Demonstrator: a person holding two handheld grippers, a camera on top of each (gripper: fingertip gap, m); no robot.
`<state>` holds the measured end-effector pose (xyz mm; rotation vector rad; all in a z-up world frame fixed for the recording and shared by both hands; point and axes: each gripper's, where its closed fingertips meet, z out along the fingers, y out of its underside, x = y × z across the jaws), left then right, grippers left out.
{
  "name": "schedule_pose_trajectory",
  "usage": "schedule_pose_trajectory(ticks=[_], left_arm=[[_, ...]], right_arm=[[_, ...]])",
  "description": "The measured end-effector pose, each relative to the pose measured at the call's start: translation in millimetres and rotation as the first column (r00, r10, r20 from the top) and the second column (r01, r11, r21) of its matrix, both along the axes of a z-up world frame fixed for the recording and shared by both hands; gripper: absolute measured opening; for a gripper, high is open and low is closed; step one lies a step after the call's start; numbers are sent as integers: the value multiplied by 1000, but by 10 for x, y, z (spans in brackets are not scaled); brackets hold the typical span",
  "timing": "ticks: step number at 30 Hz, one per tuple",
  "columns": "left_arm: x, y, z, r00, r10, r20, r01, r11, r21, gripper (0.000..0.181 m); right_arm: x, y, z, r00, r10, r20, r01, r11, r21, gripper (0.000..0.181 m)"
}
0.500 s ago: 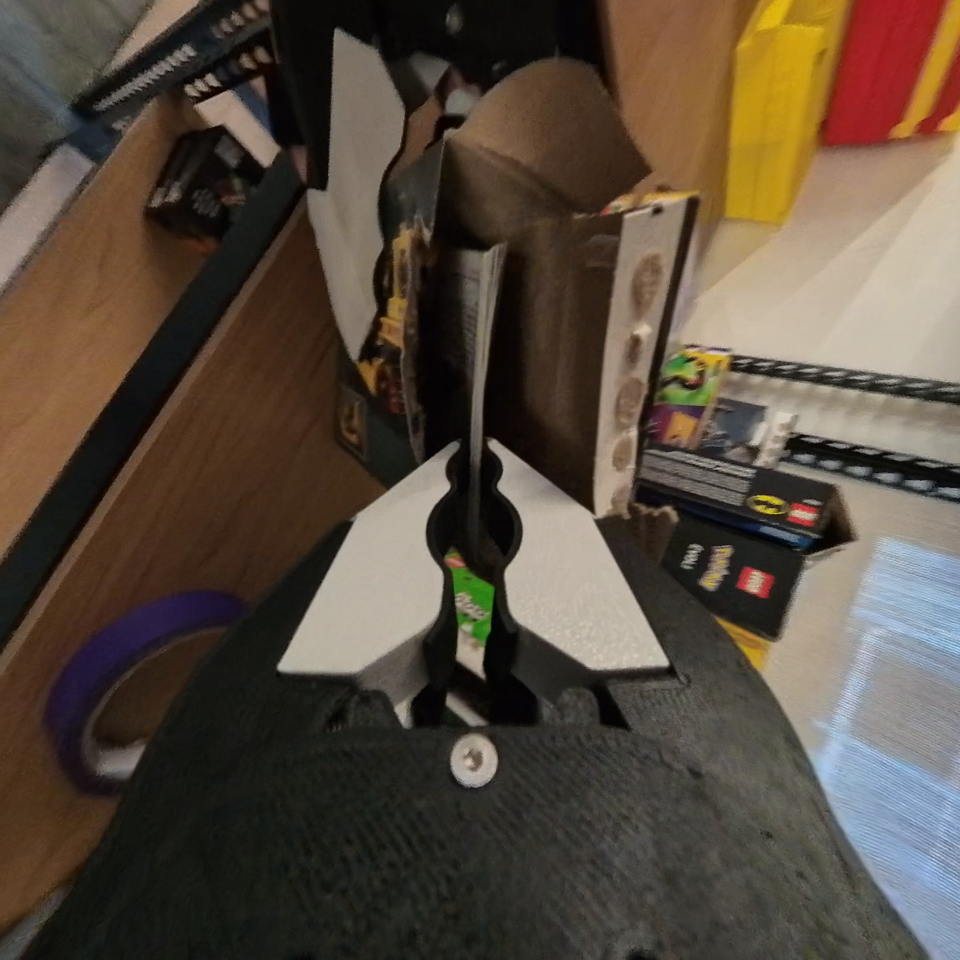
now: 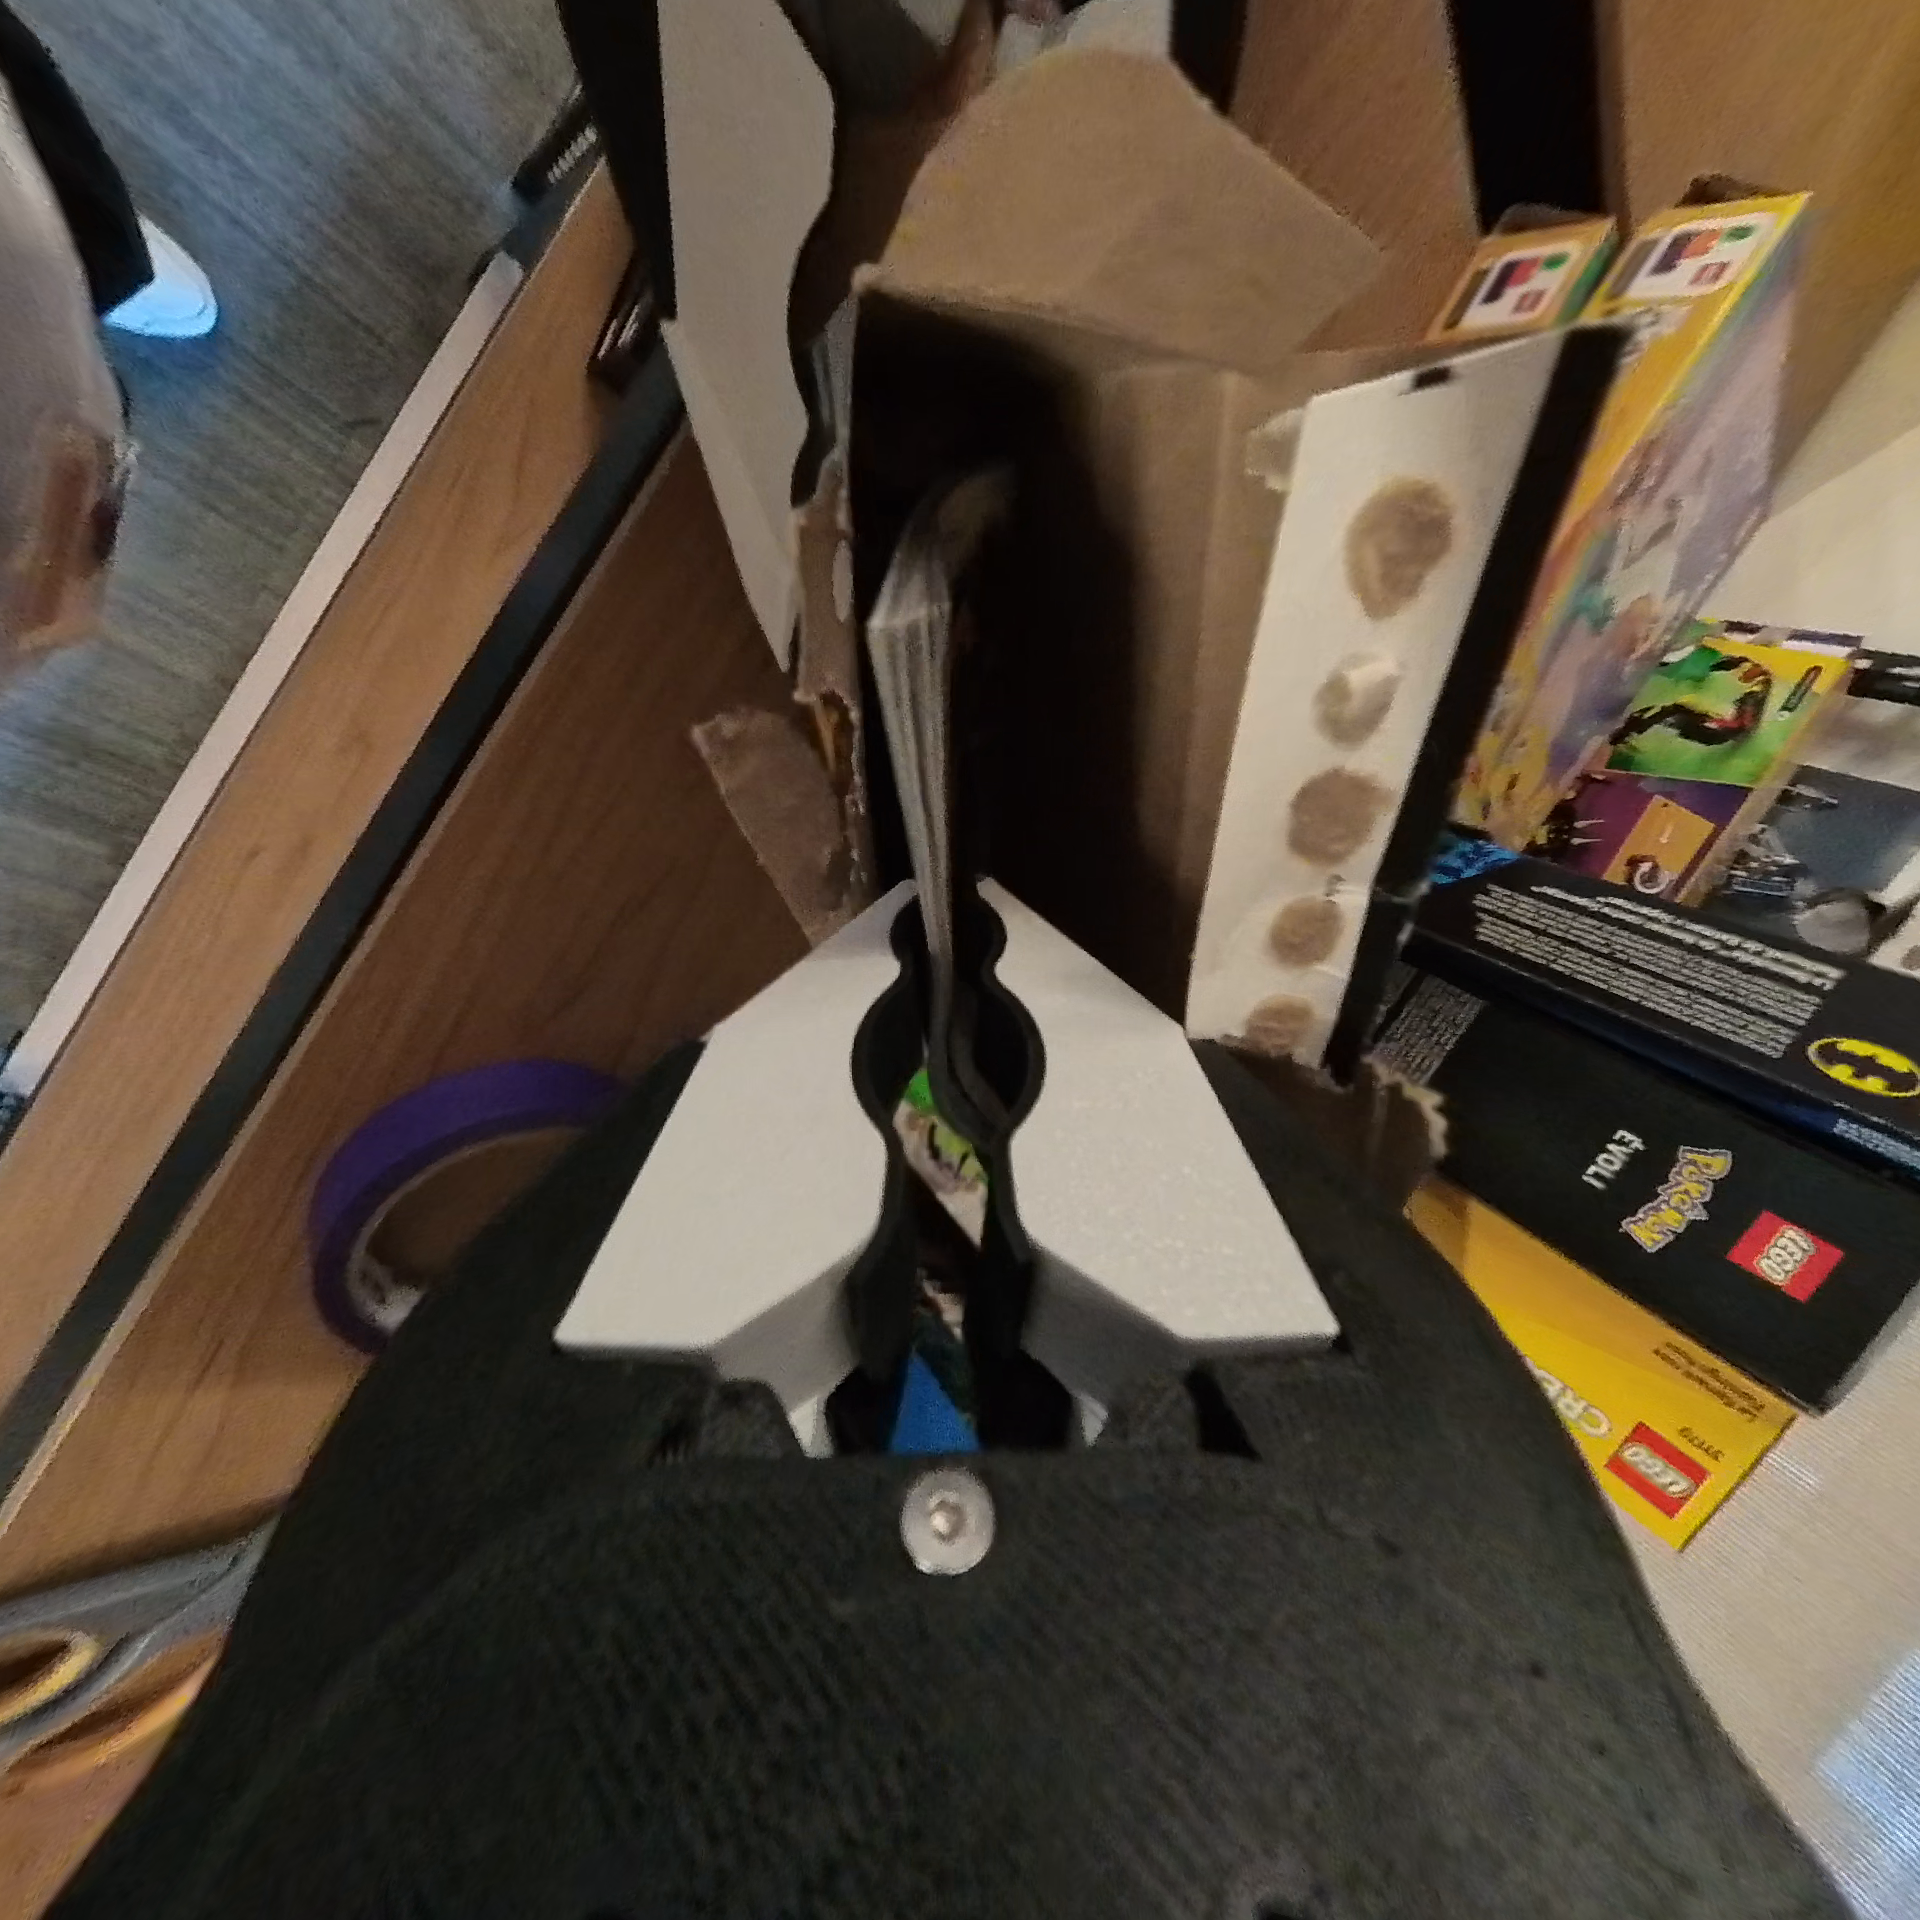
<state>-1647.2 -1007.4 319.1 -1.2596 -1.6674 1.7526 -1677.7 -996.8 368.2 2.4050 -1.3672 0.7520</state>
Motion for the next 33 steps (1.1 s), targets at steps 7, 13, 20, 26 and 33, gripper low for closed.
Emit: schedule_pose_trajectory(ticks=[7,13,20,26,33], left_arm=[[15,-66,-47,999,44,21,-44,999,-6,68],[-53,-134,-154,988,116,104,-114,993,-21,59],[-90,-106,-165,967,140,212,-115,985,-126,55],[-242,-76,-158,968,134,210,-105,984,-143,50],[-324,3,152,983,151,109,-121,963,-242,49]], right_arm=[[81,-60,1,999,3,47,-1,999,-43,2],[28,-66,28,988,-49,149,42,998,55,2],[-39,21,38,965,18,263,-23,1000,14,2],[-173,40,80,948,-38,317,30,999,30,3],[-181,151,420,956,11,294,1,999,-41,2]])
